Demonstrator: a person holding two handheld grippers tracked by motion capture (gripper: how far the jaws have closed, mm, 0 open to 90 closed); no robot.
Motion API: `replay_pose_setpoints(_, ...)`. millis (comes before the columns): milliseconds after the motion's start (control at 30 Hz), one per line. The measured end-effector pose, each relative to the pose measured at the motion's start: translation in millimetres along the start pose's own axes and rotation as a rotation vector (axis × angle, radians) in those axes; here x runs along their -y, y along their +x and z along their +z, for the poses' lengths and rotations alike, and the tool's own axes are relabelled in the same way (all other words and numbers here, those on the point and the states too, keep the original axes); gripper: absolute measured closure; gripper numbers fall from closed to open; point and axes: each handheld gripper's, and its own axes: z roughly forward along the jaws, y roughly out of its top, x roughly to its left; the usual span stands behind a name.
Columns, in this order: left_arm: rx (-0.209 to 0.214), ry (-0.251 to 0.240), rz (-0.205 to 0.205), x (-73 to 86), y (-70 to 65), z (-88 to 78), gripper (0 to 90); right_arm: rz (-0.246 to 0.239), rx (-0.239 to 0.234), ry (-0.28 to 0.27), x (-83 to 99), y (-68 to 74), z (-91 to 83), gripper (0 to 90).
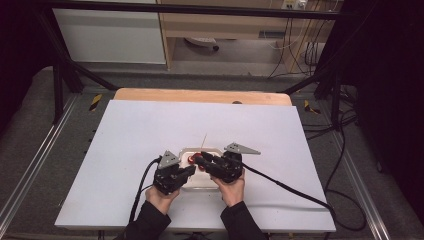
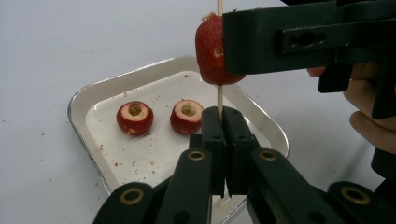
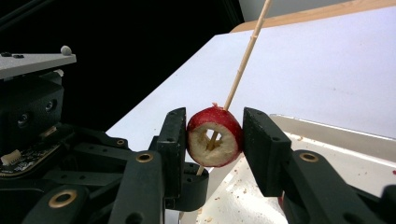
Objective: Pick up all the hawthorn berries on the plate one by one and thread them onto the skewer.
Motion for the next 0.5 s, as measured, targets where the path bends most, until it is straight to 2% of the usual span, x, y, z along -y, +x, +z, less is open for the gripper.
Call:
replay_pose_setpoints(100, 0.000, -0.016, -0.003, -0.3, 1.1, -1.2, 88.3, 0.010, -0.014, 0.017, 2.8, 0.0, 1.7, 61.7)
replay_pose_setpoints(300, 0.003, -0.013, 0.017, -0.8, 1.3, -3.4, 88.3, 0.007, -0.028, 0.025, 3.1, 0.2, 1.5, 60.3)
replay_pose_setpoints(500, -0.003, 0.001, 0.038, 6.2, 7.7, -12.7, 88.2, -0.067, -0.004, 0.016, -3.6, 1.5, -10.4, 45.7)
